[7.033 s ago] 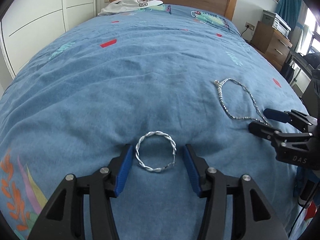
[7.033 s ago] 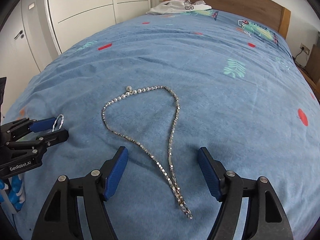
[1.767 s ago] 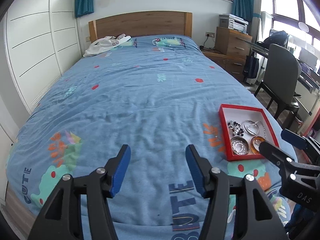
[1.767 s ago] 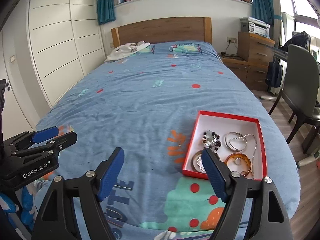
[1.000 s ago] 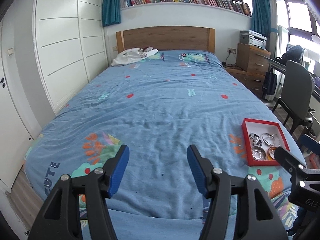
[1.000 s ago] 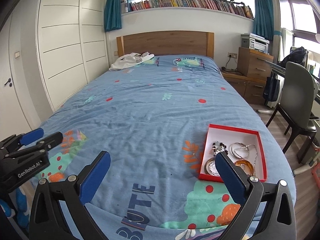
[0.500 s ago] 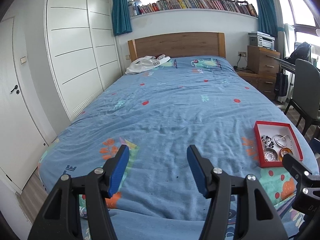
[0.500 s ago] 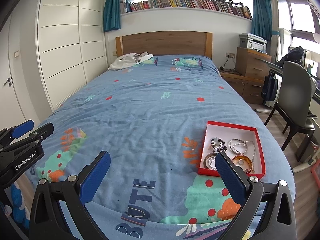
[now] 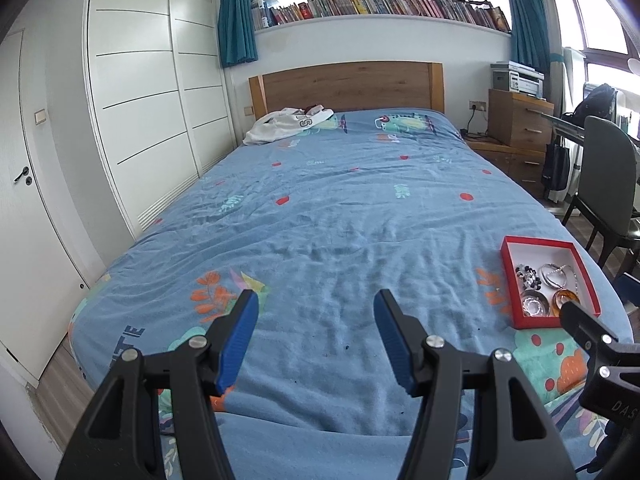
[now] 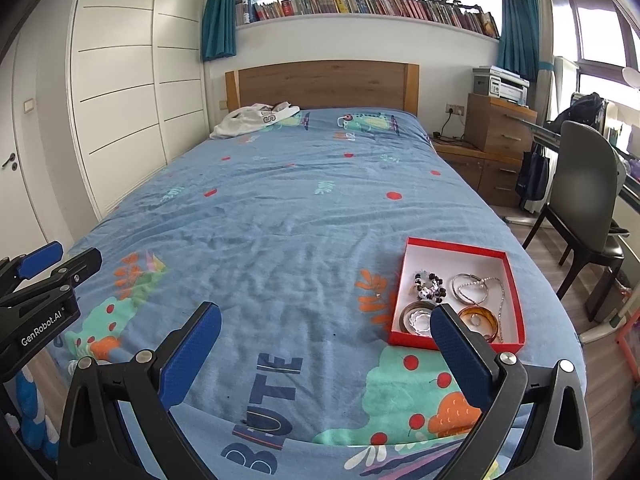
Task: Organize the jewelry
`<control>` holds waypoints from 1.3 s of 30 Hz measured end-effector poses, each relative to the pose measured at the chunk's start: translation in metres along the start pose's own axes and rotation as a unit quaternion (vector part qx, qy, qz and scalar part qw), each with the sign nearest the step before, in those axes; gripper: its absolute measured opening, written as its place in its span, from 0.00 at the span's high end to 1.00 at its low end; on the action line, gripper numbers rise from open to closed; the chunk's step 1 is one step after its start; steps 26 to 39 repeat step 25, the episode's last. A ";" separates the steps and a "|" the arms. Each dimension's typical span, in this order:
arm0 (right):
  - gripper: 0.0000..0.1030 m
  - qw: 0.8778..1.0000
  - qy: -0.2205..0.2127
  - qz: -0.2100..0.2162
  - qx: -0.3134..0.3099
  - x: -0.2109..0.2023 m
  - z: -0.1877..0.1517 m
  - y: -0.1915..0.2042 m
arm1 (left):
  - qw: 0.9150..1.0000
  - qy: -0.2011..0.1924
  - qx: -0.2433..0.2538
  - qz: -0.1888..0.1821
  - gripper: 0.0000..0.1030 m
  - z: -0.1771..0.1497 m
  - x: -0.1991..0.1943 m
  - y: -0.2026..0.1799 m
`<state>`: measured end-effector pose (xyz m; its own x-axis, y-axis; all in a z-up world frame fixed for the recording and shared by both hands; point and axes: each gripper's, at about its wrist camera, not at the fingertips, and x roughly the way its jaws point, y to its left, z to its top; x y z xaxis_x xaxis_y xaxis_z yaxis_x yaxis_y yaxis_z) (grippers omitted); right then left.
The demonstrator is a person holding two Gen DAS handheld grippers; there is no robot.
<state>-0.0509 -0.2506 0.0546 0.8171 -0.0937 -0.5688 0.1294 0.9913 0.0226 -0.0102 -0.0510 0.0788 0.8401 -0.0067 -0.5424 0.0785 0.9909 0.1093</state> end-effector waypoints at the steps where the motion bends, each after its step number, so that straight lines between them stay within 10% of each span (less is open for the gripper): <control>1: 0.01 1.000 0.000 -0.001 0.000 0.000 0.000 0.000 | 1.000 0.001 -0.002 -0.001 0.44 0.000 0.001 0.001; 39: 0.01 1.000 0.006 -0.009 0.003 0.000 -0.006 -0.004 | 1.000 0.013 -0.006 -0.012 0.44 -0.010 0.007 0.002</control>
